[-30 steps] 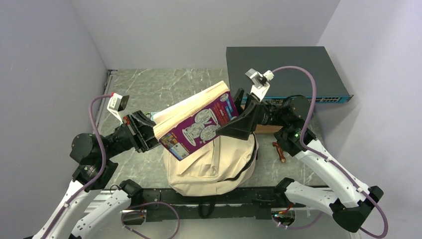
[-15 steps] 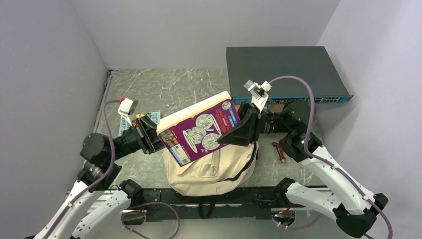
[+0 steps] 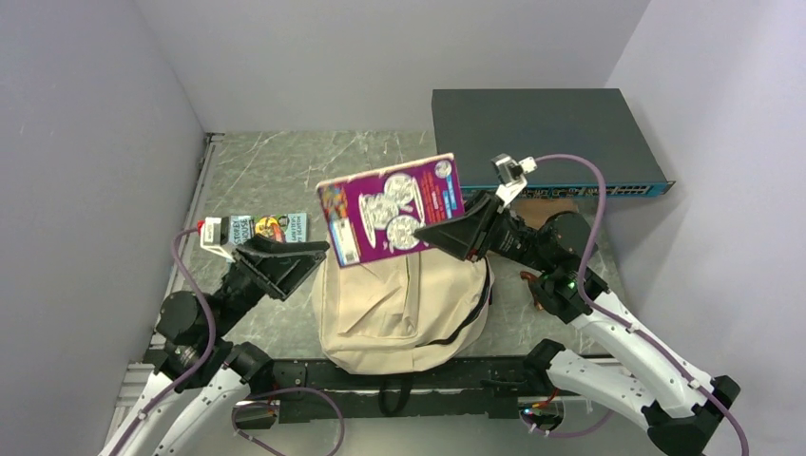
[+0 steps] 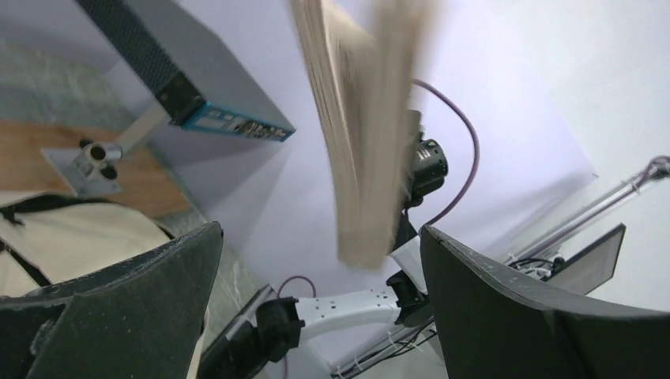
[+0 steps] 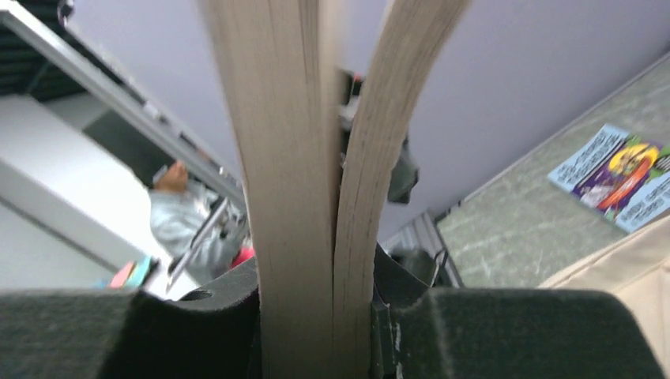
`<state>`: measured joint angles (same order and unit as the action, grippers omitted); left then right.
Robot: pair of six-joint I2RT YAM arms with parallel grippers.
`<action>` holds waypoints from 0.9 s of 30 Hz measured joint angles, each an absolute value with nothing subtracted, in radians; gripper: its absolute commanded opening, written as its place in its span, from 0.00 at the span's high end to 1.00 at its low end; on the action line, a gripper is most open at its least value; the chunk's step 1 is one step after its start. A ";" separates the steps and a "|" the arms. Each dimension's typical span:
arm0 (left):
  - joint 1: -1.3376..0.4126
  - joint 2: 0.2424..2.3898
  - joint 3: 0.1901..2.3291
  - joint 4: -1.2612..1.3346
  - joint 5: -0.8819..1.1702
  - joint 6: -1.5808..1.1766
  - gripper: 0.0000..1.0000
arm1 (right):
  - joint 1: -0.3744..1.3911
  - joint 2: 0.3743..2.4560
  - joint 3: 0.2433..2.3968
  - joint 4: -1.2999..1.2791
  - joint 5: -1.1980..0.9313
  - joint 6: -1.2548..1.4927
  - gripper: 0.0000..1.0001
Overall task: Pack the student bag
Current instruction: Adjust the book.
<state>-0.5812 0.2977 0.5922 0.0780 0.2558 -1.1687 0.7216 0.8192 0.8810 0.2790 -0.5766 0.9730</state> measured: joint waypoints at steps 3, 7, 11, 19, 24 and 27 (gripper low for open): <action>-0.582 0.245 0.556 0.144 0.236 -1.118 0.00 | 0.718 0.815 0.884 0.300 -0.477 1.002 1.00; -0.582 0.234 0.505 0.255 0.231 -1.074 0.00 | 0.708 0.850 0.899 0.297 -0.408 1.042 1.00; -0.582 0.299 0.524 0.307 0.257 -1.028 0.00 | 0.708 0.897 0.921 0.310 -0.408 1.084 1.00; -0.582 0.448 0.593 0.387 0.313 -0.992 0.00 | 0.708 0.943 0.921 0.348 -0.455 1.161 1.00; -0.582 0.515 0.614 0.405 0.328 -0.992 0.37 | 0.708 0.952 0.921 0.372 -0.507 1.179 1.00; -0.582 0.543 0.645 0.385 0.334 -0.984 0.85 | 0.708 0.949 0.921 0.368 -0.535 1.168 0.87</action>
<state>-0.5823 0.5430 0.6449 0.3855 0.3340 -0.9844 0.7082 0.9493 0.9211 0.3676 -0.5350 1.1683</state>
